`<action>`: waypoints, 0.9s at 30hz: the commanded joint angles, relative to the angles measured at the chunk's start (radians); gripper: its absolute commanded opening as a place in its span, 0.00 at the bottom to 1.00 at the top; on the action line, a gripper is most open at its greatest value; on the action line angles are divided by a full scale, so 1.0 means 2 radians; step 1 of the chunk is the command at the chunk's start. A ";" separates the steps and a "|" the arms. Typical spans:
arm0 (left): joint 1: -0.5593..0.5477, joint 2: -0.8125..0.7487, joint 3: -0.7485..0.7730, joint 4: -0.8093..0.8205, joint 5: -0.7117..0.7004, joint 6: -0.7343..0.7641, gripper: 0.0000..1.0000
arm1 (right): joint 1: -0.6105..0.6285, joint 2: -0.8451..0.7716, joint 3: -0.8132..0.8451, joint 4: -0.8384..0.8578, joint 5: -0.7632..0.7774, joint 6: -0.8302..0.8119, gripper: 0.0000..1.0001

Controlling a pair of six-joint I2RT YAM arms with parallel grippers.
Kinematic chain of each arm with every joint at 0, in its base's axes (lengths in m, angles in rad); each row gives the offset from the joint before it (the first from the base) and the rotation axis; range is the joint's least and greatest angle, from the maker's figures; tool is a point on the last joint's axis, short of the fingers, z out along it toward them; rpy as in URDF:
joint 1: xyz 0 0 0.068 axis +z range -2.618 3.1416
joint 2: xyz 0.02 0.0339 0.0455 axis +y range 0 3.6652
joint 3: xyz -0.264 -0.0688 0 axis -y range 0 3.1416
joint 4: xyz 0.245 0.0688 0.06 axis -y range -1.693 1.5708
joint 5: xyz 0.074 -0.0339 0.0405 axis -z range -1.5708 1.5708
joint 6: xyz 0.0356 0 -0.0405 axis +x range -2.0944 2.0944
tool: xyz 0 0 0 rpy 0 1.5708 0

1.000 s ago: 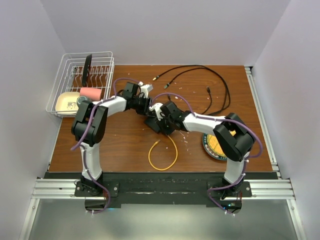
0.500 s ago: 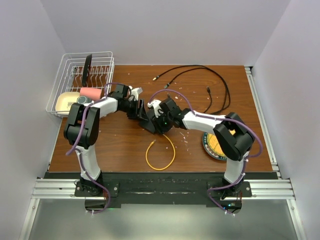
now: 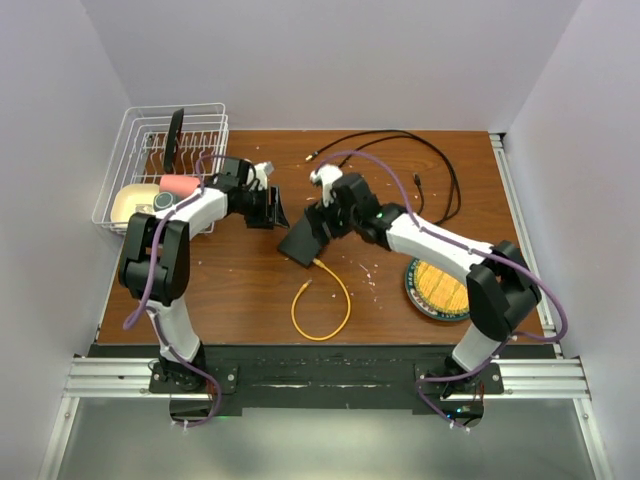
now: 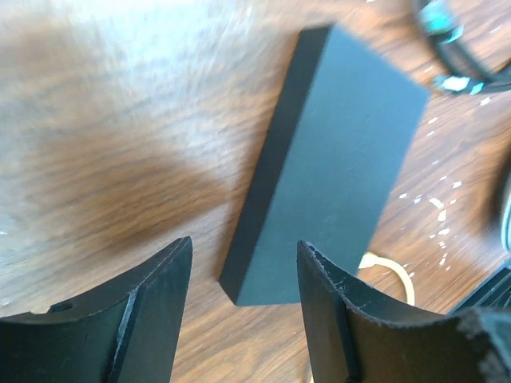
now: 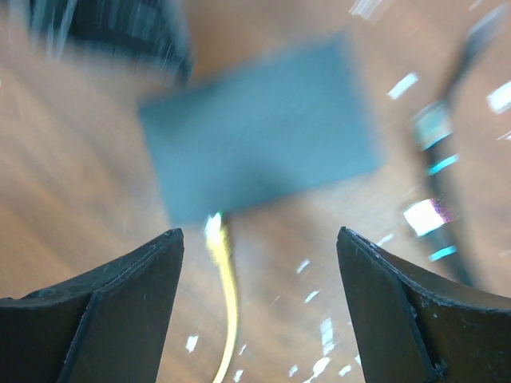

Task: Insert the plug into the switch port

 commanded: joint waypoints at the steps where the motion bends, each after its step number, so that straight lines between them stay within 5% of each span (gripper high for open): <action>1: 0.003 -0.043 0.037 -0.002 -0.005 -0.002 0.60 | -0.064 0.006 0.086 0.002 0.030 0.015 0.80; 10: 0.003 -0.059 0.043 -0.011 0.007 -0.006 0.61 | -0.126 0.109 0.171 -0.037 -0.003 -0.026 0.70; 27: 0.003 -0.047 0.027 -0.007 0.040 -0.001 0.61 | -0.128 0.178 0.137 -0.035 -0.032 -0.013 0.66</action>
